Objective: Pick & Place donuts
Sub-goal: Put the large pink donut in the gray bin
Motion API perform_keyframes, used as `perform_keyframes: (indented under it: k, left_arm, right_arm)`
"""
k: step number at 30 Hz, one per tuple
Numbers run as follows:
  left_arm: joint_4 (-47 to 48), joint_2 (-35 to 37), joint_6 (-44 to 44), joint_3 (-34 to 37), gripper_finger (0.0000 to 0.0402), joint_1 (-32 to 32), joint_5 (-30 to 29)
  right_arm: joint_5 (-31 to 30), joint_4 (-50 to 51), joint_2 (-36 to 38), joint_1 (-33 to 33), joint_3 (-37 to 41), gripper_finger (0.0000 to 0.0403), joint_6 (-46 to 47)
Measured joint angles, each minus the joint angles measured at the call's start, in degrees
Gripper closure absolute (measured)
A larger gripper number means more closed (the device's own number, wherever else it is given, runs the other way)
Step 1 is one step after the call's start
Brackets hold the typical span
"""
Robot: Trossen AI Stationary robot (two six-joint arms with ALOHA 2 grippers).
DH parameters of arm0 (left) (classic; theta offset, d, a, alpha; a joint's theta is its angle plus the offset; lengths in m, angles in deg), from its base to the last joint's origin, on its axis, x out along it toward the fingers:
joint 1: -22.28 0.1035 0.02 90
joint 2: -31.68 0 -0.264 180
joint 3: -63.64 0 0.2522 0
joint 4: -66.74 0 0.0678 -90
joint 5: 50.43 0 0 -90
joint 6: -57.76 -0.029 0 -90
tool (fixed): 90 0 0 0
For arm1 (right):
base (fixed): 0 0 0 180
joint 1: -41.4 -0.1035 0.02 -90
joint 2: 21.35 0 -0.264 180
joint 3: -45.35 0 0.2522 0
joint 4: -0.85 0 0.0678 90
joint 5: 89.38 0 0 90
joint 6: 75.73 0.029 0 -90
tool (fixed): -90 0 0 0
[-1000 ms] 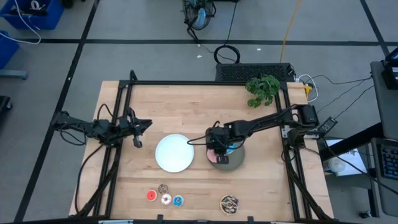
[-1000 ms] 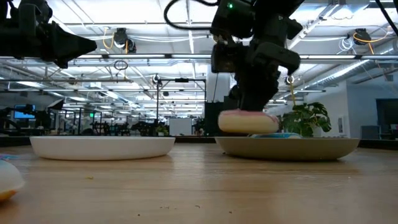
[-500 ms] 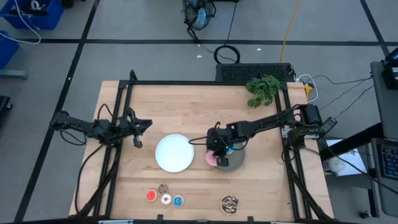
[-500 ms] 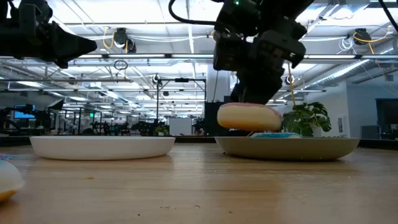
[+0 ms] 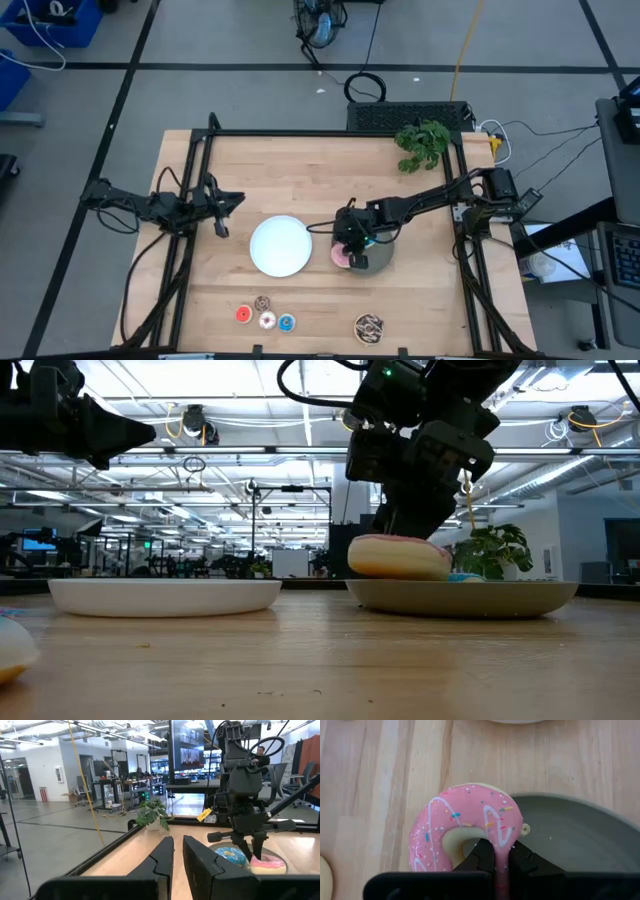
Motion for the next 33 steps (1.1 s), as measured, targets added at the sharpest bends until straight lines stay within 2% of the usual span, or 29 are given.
perform_keyframes:
  k: [10,17,25,33]
  left_arm:
    - [0.0,0.0,0.03,0.0,0.0353,0.01,-0.01]
    - [0.0,0.0,0.03,0.0,0.0353,0.01,-0.01]
    - [0.01,0.0,0.03,0.0,0.0353,0.01,-0.01]
    - [0.02,0.0,0.01,0.0,0.0353,0.01,-0.01]
  right_arm:
    - [-0.48,-1.58,-0.26,0.02,1.76,0.0396,-0.39]
    - [-3.94,-1.62,-0.28,0.09,3.13,0.0381,-0.2]
    - [-6.15,-1.81,-0.28,0.46,3.13,0.0348,0.55]
    - [-6.19,-0.09,-0.28,0.48,3.13,0.0286,0.61]
